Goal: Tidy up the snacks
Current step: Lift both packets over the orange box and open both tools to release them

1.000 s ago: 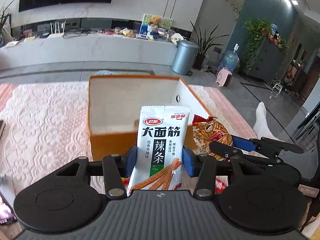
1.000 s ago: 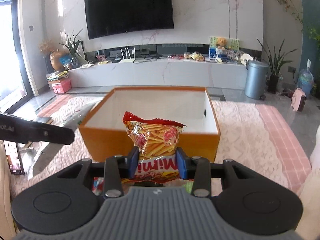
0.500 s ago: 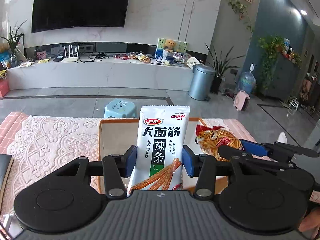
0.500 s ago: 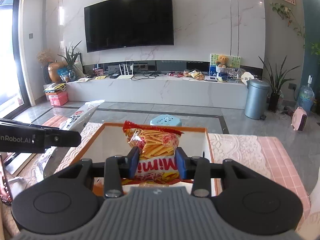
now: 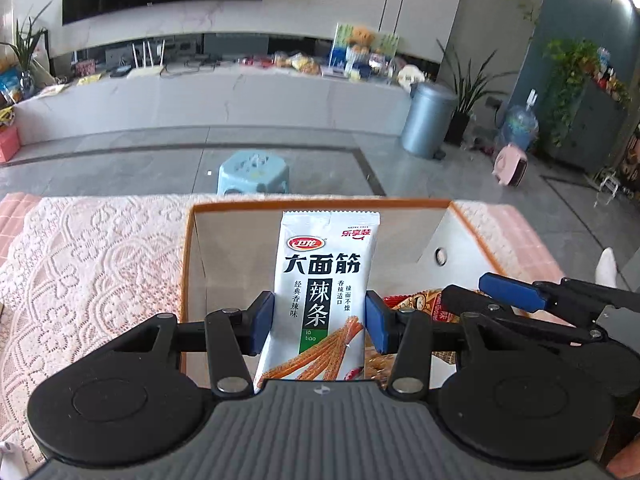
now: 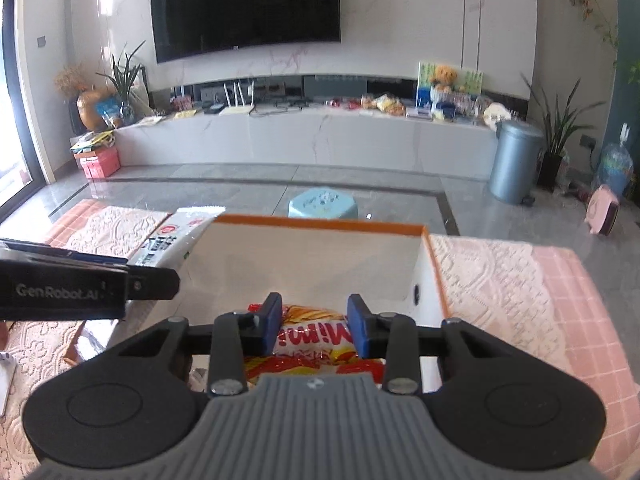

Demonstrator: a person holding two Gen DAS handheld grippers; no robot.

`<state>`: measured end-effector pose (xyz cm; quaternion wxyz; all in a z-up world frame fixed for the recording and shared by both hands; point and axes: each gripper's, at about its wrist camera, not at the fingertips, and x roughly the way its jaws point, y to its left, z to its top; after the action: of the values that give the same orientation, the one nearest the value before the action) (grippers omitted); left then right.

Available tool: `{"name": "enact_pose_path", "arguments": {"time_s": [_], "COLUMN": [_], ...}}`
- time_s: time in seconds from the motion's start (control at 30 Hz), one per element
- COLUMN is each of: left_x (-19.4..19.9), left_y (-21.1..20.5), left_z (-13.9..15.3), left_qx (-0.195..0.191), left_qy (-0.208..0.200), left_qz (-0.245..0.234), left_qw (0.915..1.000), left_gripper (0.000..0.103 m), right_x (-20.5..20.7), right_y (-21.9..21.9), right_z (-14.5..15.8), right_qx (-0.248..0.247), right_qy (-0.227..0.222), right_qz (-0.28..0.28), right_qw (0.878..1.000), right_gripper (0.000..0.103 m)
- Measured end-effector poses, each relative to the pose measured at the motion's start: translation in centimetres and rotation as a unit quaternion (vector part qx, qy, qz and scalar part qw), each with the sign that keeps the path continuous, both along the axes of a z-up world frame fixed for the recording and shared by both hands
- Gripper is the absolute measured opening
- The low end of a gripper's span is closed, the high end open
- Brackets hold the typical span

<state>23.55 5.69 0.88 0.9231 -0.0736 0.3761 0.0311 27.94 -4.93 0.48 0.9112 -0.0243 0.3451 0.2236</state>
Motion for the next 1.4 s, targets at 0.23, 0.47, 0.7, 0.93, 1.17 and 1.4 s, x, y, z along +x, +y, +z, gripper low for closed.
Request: {"name": "enact_pose_path", "arguments": {"time_s": [0.23, 0.47, 0.7, 0.93, 1.17, 1.4], "left_x": [2.2, 4.0, 4.5, 5.3, 5.5, 5.3], "left_y": [0.4, 0.1, -1.9, -1.8, -2.5, -2.9], "left_z": [-2.5, -4.5, -5.1, -6.1, -6.1, -5.4], "left_qx": [0.004, 0.014, 0.056, 0.073, 0.085, 0.11], "left_qy": [0.055, 0.102, 0.135, 0.164, 0.174, 0.159], "left_qz": [-0.014, -0.02, -0.034, -0.024, -0.035, -0.034], "left_qw": [0.9984, 0.9945, 0.9886, 0.9835, 0.9804, 0.9805], "left_gripper": [0.054, 0.054, 0.055, 0.058, 0.066, 0.076], "right_x": [3.0, 5.1, 5.0, 4.8, 4.6, 4.5], "right_y": [1.3, 1.8, 2.6, 2.5, 2.8, 2.2], "right_z": [-3.4, -5.5, -6.4, -6.6, -6.2, -5.5], "right_qx": [-0.018, -0.037, -0.082, -0.101, -0.1, -0.097], "right_qy": [0.063, 0.114, 0.105, 0.104, 0.101, 0.089], "right_qz": [0.007, 0.004, 0.003, 0.006, 0.01, 0.001], "right_qw": [0.998, 0.993, 0.991, 0.989, 0.99, 0.991], "right_gripper": [0.031, 0.03, 0.03, 0.031, 0.041, 0.06]}}
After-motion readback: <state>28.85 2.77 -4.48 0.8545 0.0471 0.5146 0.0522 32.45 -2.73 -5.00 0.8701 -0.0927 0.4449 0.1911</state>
